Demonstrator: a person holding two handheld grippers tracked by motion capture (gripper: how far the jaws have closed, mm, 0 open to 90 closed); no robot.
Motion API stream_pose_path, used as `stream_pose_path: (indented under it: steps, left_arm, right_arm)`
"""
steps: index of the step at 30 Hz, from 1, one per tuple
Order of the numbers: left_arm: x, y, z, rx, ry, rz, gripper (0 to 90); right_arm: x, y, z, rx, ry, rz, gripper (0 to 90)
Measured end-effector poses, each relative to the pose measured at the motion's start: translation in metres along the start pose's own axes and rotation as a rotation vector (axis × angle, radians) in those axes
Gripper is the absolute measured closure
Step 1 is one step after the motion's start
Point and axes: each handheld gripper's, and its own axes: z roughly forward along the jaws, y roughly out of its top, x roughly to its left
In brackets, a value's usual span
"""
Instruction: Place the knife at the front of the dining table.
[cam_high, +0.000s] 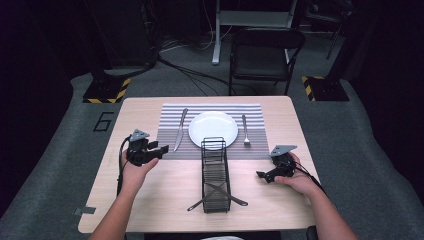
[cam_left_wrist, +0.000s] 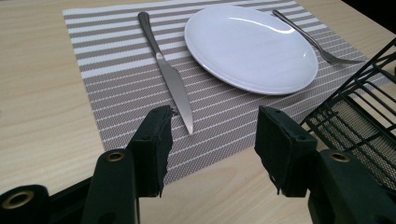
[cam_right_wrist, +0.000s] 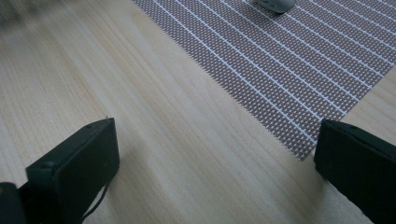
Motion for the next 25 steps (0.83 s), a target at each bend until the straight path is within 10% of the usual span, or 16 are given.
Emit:
stream_pose_path:
  steps: [16,25]
  left_arm:
    - [0.017,-0.042,0.016,0.048,0.033,-0.068,43.2]
    - [0.030,-0.058,0.022,0.102,0.191,-0.020,42.9]
  right_arm:
    - [0.000,0.000,0.000,-0.001,-0.001,-0.003,0.0]
    - [0.000,0.000,0.000,-0.001,-0.001,-0.003,0.0]
